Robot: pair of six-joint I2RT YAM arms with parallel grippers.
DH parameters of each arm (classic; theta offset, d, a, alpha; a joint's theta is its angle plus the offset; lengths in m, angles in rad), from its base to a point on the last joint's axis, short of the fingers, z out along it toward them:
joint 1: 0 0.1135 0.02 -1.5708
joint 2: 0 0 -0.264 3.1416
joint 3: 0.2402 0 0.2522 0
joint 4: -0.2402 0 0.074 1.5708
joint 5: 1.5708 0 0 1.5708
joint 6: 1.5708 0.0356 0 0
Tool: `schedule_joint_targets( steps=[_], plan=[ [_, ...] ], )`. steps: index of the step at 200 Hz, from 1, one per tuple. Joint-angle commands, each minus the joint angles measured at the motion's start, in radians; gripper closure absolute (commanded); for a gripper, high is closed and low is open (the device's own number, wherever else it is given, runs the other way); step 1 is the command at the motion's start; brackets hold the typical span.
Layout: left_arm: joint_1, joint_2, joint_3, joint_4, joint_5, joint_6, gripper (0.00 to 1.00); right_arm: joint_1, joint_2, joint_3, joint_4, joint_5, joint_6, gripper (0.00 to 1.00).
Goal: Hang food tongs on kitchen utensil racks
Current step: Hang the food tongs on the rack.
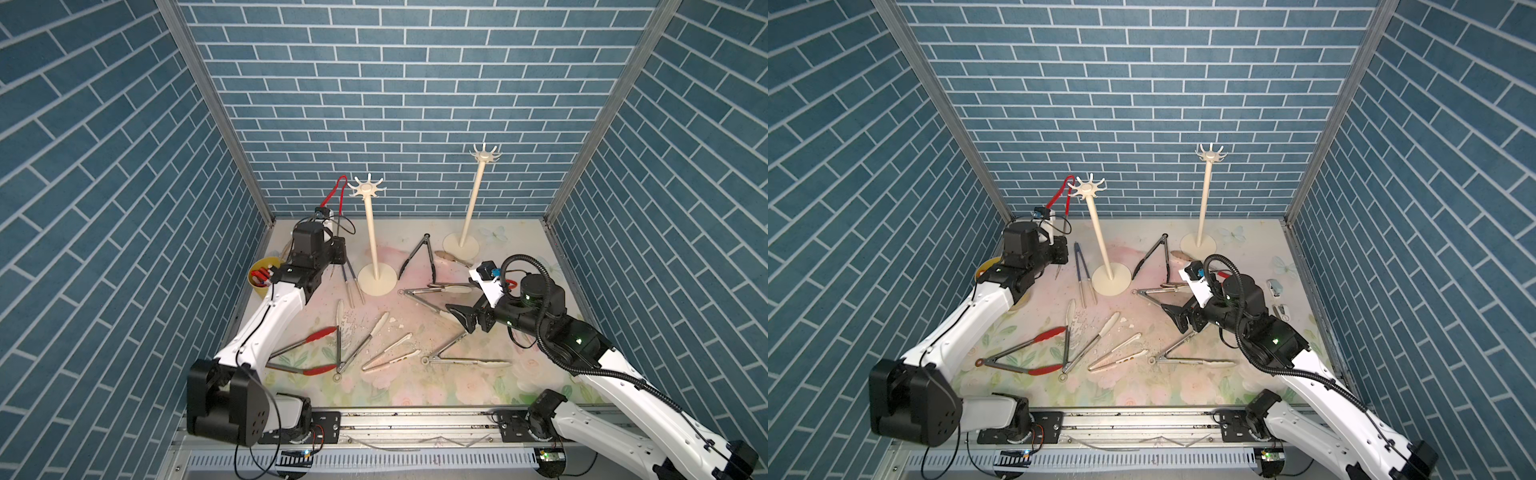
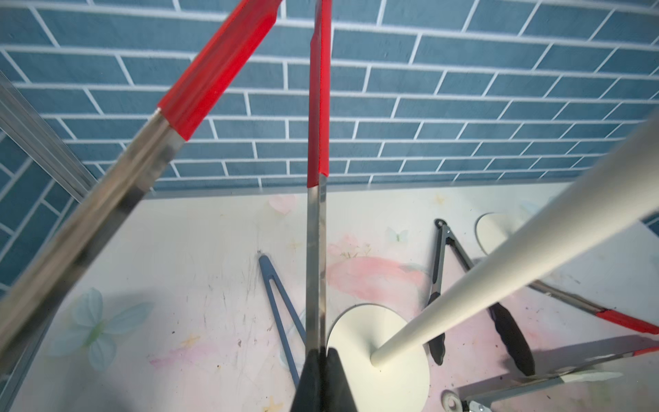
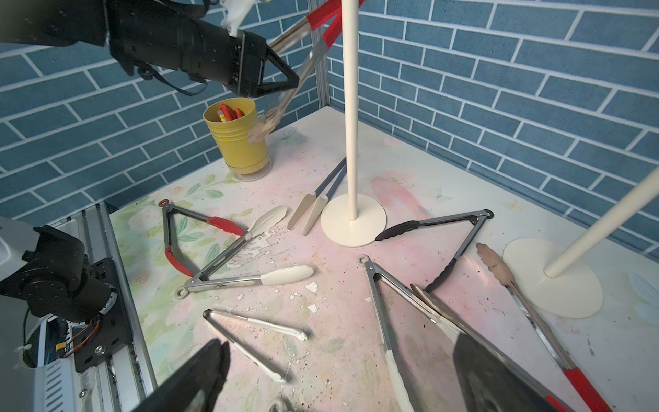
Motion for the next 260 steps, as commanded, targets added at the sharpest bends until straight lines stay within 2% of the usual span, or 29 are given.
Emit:
schedule_joint_targets(
  steps=[1,15,62,99,182,260],
  plan=[
    [-0.004,-0.104,-0.056,0.103,0.025,0.015,1.00,-0.006,-0.016,0.019,0.000,0.011,-0.049,0.01],
    [-0.004,-0.175,-0.093,0.122,0.051,0.010,1.00,-0.008,-0.014,0.021,-0.001,0.010,-0.054,0.01],
    [-0.002,-0.380,-0.206,0.174,0.256,-0.055,1.00,-0.012,0.004,0.032,-0.004,-0.001,-0.063,0.01],
    [0.014,-0.422,-0.242,0.162,0.390,-0.100,1.00,-0.014,0.003,0.035,-0.021,-0.006,-0.074,0.01],
    [0.015,-0.352,-0.251,0.155,0.394,-0.108,1.00,-0.014,0.000,0.031,-0.023,-0.013,-0.077,0.01],
    [0.011,-0.365,-0.381,0.247,0.400,-0.135,1.00,-0.013,0.018,0.022,-0.013,0.008,-0.089,0.01]
  ],
)
